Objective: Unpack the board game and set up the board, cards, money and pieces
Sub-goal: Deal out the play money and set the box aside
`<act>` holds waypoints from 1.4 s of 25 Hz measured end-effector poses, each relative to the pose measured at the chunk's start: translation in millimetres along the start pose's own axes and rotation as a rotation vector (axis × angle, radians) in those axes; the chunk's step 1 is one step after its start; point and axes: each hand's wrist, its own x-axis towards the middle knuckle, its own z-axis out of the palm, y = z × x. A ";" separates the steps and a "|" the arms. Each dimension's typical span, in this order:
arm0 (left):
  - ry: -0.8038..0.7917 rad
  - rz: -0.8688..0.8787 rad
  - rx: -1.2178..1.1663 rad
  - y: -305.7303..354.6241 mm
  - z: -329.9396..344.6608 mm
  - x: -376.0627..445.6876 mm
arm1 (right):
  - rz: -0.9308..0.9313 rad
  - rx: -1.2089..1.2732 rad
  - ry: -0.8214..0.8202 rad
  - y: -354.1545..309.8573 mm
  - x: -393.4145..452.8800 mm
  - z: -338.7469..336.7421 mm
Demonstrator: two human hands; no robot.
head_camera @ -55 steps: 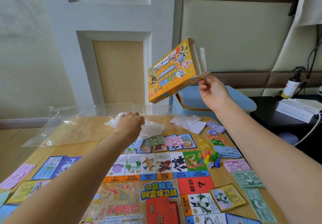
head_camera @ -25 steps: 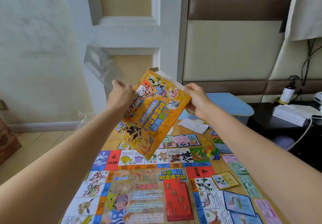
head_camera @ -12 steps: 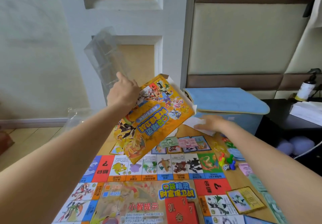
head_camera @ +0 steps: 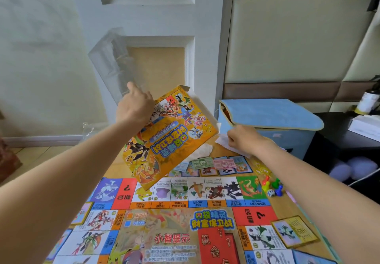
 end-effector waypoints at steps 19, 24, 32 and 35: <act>-0.081 -0.010 0.018 -27.1 -26.6 -15.2 | 0.360 1.615 0.200 21.5 -23.2 -65.1; -0.285 0.032 0.071 -33.9 -33.2 -34.7 | 0.226 1.513 0.102 -8.6 -56.3 -85.1; -0.360 0.017 0.108 -31.9 -64.4 -60.3 | 0.166 1.543 -0.136 -27.3 -104.5 -117.7; -0.288 0.049 0.179 -20.9 -70.8 -75.4 | 0.113 1.922 0.038 -30.2 -99.0 -140.6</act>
